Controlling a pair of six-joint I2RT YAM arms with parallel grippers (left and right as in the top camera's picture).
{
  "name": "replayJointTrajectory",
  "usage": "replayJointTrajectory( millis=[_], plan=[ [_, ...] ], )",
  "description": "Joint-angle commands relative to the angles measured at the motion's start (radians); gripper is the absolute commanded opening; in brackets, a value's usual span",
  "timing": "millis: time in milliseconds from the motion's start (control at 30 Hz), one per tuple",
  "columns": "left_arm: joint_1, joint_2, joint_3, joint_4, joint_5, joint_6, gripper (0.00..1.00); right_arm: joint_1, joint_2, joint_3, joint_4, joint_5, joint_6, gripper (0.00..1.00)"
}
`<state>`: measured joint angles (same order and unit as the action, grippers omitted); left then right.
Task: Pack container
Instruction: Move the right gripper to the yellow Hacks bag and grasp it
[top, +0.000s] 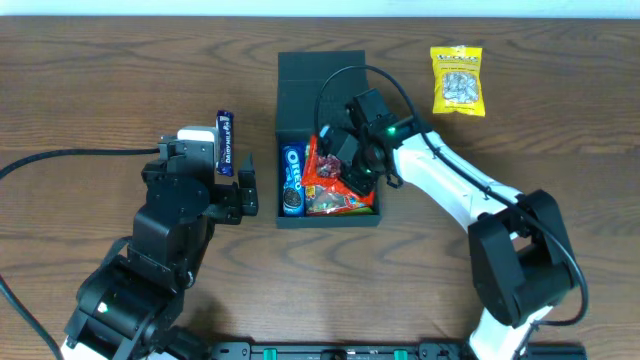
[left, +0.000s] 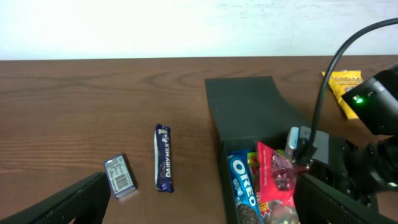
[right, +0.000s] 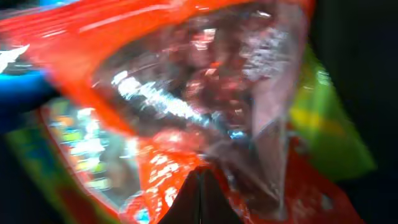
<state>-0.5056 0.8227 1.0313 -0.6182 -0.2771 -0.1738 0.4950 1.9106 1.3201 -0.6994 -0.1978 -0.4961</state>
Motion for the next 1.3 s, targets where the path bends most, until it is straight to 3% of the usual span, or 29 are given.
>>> replayJointTrajectory(
  millis=[0, 367, 600, 767, 833, 1033, 1167, 1267],
  plan=[
    [0.002, -0.002, 0.02, 0.002, -0.019, 0.021, 0.95, 0.008, 0.012, 0.001, 0.027, 0.174, 0.056, 0.01],
    [0.002, -0.002, 0.02, 0.001, -0.019, 0.021, 0.95, 0.031, -0.013, 0.002, 0.067, 0.169, 0.055, 0.01],
    [0.002, -0.002, 0.02, 0.001, -0.018, 0.021, 0.95, 0.038, -0.198, 0.002, 0.12, 0.067, 0.059, 0.01],
    [0.002, -0.002, 0.02, 0.001, -0.018, 0.021, 0.95, -0.033, -0.307, 0.002, 0.283, 0.166, 0.198, 0.01],
    [0.002, -0.002, 0.02, 0.001, -0.019, 0.021, 0.95, -0.096, -0.315, 0.002, 0.349, 0.183, 0.253, 0.09],
    [0.002, 0.001, 0.02, 0.001, -0.019, 0.021, 0.95, -0.27, -0.306, 0.002, 0.457, 0.183, 0.376, 0.16],
    [0.002, 0.002, 0.02, 0.001, -0.019, 0.021, 0.95, -0.358, -0.292, 0.002, 0.507, 0.183, 0.436, 0.26],
    [0.002, 0.01, 0.02, 0.001, -0.019, 0.021, 0.95, -0.396, -0.259, 0.002, 0.535, 0.183, 0.459, 0.45]
  ],
)
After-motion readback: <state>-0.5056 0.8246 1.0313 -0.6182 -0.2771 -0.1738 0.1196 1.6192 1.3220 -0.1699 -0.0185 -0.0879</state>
